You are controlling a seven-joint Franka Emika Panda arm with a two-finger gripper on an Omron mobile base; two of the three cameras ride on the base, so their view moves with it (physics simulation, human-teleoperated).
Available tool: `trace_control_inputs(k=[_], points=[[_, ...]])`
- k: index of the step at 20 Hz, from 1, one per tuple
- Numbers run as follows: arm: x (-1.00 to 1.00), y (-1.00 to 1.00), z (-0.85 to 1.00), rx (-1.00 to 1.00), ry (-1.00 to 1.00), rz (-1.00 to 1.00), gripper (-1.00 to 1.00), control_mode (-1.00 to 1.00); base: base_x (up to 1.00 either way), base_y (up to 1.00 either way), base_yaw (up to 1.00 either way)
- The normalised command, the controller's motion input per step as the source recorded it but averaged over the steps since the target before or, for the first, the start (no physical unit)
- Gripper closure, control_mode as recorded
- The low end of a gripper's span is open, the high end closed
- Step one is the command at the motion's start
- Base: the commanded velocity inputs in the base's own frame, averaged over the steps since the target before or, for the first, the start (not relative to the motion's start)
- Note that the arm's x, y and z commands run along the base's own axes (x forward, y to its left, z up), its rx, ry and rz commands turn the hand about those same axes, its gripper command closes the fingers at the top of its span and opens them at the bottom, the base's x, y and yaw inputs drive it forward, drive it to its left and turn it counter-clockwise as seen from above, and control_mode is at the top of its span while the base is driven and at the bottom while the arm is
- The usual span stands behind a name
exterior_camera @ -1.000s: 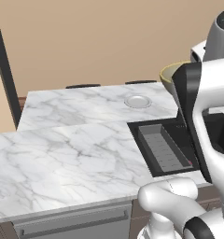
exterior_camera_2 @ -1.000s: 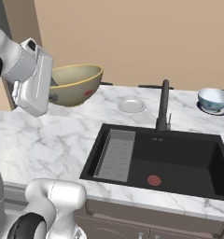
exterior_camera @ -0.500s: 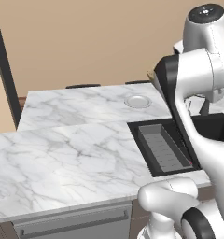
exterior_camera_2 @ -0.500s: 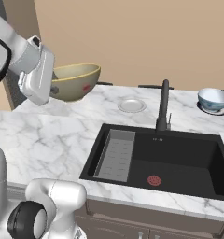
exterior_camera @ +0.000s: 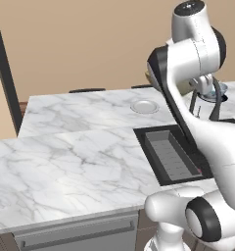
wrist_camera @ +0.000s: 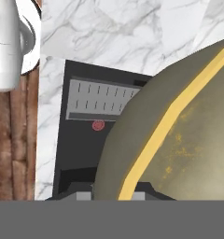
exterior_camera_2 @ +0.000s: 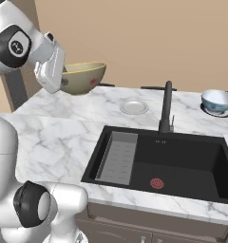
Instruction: Move the bowls from the cabinet to the plates on the dining table.
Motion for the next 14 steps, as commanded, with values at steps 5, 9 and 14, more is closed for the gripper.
trace_control_inputs(k=[5, 9, 14], points=[[0.68, 0.00, -0.01, 0.06, 0.01, -0.03, 1.00, -1.00, 0.00, 0.00, 0.00], [0.69, 0.00, -0.09, 0.05, 0.00, -0.04, 1.00, -1.00, 0.00, 0.00, 0.00], [0.69, 0.00, -0.17, 0.04, 0.00, -0.06, 1.00, -1.00, 0.00, 0.00, 0.00]])
